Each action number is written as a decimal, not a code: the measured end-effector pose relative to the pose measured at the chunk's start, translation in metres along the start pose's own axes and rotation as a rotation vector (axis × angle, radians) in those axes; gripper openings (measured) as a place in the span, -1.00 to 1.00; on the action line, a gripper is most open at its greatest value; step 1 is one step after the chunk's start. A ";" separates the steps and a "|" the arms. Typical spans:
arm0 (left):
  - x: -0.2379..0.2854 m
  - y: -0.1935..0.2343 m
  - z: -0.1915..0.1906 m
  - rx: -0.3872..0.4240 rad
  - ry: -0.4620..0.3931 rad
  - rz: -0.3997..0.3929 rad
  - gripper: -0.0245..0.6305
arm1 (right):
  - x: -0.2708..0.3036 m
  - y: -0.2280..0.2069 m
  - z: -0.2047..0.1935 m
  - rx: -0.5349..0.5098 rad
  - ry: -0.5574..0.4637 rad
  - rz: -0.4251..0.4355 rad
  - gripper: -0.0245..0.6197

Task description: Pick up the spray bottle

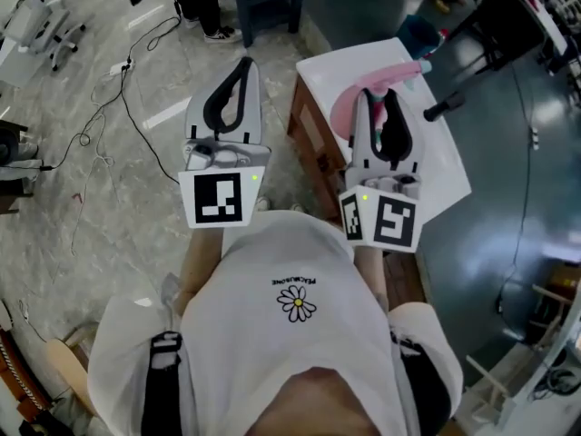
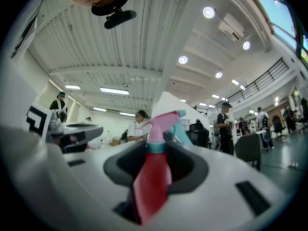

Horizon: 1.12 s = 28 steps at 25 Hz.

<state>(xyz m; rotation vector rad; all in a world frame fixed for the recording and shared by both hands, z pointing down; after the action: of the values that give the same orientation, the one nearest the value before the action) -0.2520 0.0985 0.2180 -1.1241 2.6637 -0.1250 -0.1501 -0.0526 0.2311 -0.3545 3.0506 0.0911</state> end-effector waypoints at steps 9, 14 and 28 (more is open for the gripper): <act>-0.009 0.022 -0.005 0.027 0.019 0.050 -0.86 | 0.018 0.026 -0.014 0.004 0.048 0.073 -0.45; -0.008 0.024 -0.004 0.031 0.014 0.060 -0.86 | 0.023 0.031 -0.013 0.005 0.051 0.102 -0.45; 0.004 0.007 -0.005 0.029 0.000 0.025 -0.86 | 0.016 0.006 -0.017 0.008 0.049 0.051 -0.45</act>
<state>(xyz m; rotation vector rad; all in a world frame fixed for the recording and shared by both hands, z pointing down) -0.2610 0.1002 0.2210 -1.0817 2.6658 -0.1589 -0.1682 -0.0515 0.2470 -0.2832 3.1083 0.0746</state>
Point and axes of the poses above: the fingertips, and each gripper's own axes: x forward along the fingers, y to its left, z out of its top, the point moved 3 cm from there along -x, backward along the fingers, and after that the axes turned 5 degrees about y, right-handed, at the moved point
